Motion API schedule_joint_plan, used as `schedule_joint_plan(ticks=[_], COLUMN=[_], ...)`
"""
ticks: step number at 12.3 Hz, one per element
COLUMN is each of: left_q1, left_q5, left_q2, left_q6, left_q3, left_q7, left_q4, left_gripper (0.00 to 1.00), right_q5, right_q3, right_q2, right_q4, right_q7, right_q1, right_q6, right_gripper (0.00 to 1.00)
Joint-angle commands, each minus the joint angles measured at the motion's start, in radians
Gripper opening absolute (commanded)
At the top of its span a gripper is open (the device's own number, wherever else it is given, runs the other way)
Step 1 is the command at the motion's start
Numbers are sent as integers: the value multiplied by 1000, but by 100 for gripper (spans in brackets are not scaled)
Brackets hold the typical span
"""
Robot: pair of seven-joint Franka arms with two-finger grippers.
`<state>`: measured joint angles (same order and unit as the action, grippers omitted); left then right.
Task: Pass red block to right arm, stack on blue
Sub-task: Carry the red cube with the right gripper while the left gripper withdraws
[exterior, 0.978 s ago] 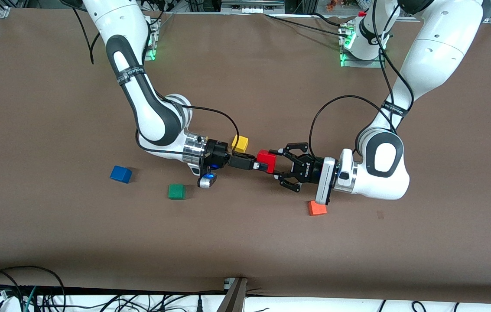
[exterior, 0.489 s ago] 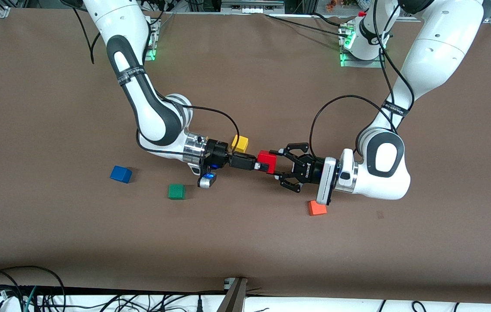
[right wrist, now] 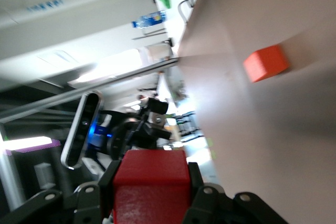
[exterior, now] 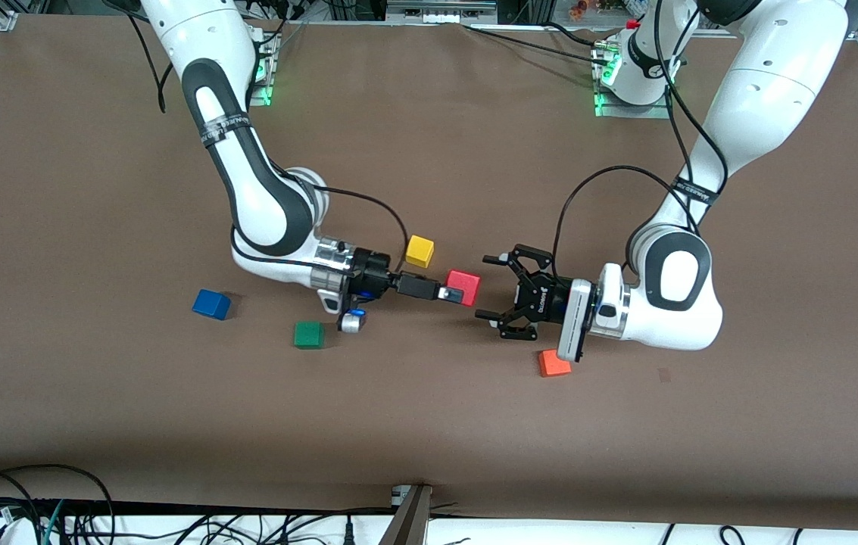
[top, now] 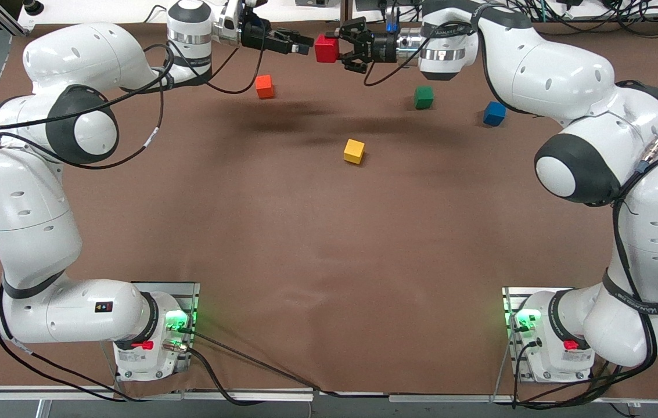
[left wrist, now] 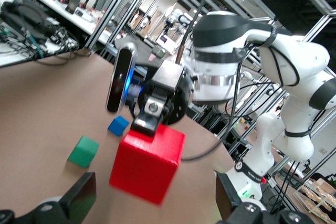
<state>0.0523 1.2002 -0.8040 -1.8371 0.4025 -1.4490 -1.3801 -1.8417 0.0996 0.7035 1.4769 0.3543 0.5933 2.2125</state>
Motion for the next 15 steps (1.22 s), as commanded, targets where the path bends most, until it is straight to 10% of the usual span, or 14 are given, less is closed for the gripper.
schedule_joint_plan(ticks=[1,10,15], left_q1=[50,236,241], left_q5=[-129,-911,-1289], left_q2=[57,218,387], left_q6=[31,340,475], left_q3=[-7,-11,-10], left_q7=[70,436,642], left_q4=[-7,181,170], left_gripper=[100,100,100], right_q5=[219,1273,1391], right_q3=[63,277,483], right_q2=[-22,-24,-30], right_q4=[9,28,89], right_q7=[-3,21,-17], right_q1=[2,-89,-43], right_q6=[4,-233,-284], right_gripper=[0,0,0])
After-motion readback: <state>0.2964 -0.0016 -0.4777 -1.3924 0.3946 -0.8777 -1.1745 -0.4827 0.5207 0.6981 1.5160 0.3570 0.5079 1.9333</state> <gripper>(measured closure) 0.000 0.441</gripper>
